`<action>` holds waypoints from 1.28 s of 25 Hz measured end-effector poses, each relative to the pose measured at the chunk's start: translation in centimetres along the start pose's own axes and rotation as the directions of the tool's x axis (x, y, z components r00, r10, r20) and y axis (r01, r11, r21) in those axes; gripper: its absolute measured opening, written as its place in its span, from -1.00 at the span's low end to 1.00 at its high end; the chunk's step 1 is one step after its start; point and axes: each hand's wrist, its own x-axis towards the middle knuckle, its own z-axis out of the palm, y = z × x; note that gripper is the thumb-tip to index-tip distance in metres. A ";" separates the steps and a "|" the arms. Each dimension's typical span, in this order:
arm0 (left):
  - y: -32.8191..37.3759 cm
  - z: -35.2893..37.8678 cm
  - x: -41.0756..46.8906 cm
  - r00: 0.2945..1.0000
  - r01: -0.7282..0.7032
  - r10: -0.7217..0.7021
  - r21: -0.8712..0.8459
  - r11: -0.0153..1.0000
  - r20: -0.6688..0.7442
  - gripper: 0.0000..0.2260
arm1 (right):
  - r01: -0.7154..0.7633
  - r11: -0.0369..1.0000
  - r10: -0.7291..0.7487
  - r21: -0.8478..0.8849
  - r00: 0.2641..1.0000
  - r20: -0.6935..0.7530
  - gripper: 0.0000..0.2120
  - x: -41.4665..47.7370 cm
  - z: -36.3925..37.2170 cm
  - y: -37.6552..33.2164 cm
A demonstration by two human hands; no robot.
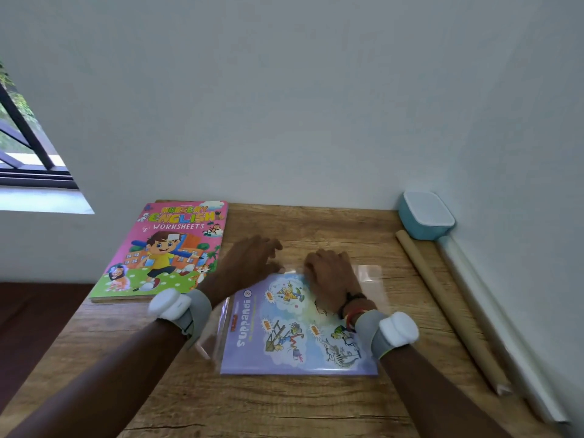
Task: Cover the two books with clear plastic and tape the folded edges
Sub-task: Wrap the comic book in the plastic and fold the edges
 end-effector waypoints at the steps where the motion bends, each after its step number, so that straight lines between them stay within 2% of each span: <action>1: 0.7 0.7 0.6 0.998 0.058 -0.056 -0.065 0.996 0.031 -0.78 | 0.018 1.000 -0.018 0.024 1.000 0.005 -0.57 0.0 0.7 -1.7; 3: 1.1 1.8 1.1 0.987 0.161 -0.156 -0.142 0.977 0.044 -0.89 | 0.002 0.999 -0.001 0.034 1.000 -0.015 -0.55 -0.2 2.1 -4.2; 7: 0.6 2.2 0.8 0.968 0.252 -0.248 -0.128 0.959 0.043 -0.90 | -0.092 0.994 0.098 0.059 0.990 -0.106 -0.70 -0.4 4.0 -4.9; 10: 0.6 2.3 0.9 0.959 0.283 -0.280 -0.133 0.950 0.042 -0.93 | -0.090 0.992 0.102 0.091 0.984 -0.145 -0.68 -0.9 4.5 -5.0; 14: 0.3 2.7 0.9 0.945 0.327 -0.324 -0.127 0.936 0.048 -0.92 | -0.078 0.992 0.089 0.103 0.991 -0.100 -0.64 -0.8 4.1 -4.7; 16: 0.2 2.4 0.7 0.941 0.334 -0.339 -0.121 0.935 -0.019 -0.90 | -0.051 0.994 0.060 0.100 0.995 -0.086 -0.63 -0.5 3.7 -4.2; 18: 0.7 1.9 0.4 0.936 0.281 -0.286 -0.054 0.958 -0.205 -0.89 | -0.027 0.995 0.035 0.095 0.996 -0.085 -0.61 -0.3 3.6 -3.8; 20: 2.5 1.7 -0.4 0.898 0.214 -0.181 0.040 0.976 -0.401 -0.88 | -0.026 0.995 0.033 0.101 0.997 -0.075 -0.59 -0.1 3.5 -3.5; 22: 4.5 3.3 -2.0 0.872 0.078 -0.028 0.082 0.994 -0.489 -0.90 | -0.043 0.987 0.054 0.157 0.996 -0.067 -0.57 -0.1 3.7 -2.9; 23: 5.1 4.7 -3.0 0.868 0.016 0.032 0.093 0.996 -0.495 -0.84 | -0.040 0.982 0.050 0.182 0.998 -0.047 -0.50 -0.2 3.9 -2.7; 24: 5.5 6.1 -3.9 0.877 -0.010 0.044 0.073 0.997 -0.478 -0.75 | -0.030 0.982 0.033 0.185 0.999 -0.010 -0.39 -0.5 4.0 -2.4; 26: 5.2 7.5 -4.8 0.937 0.059 -0.042 0.038 0.998 -0.348 -0.61 | -0.020 0.989 0.010 0.146 0.997 0.073 -0.24 -1.2 4.4 -1.7; 27: 5.0 7.1 -4.8 0.968 0.129 -0.117 0.040 0.991 -0.222 -0.53 | -0.032 0.991 0.020 0.133 0.996 0.088 -0.24 -1.6 4.4 -1.1; 29: 4.5 5.8 -5.0 0.969 0.245 -0.241 0.068 0.967 -0.056 -0.27 | -0.097 0.987 0.087 0.128 0.993 0.081 -0.31 -2.4 4.1 0.8; 30: 3.9 5.6 -5.3 0.959 0.283 -0.281 0.072 0.956 -0.031 -0.15 | -0.147 0.982 0.139 0.121 0.988 0.072 -0.35 -2.9 3.8 2.0; 32: 2.6 5.5 -6.2 0.928 0.373 -0.373 0.020 0.928 -0.006 -0.03 | -0.255 0.963 0.249 0.081 0.965 0.079 -0.37 -4.1 3.2 4.0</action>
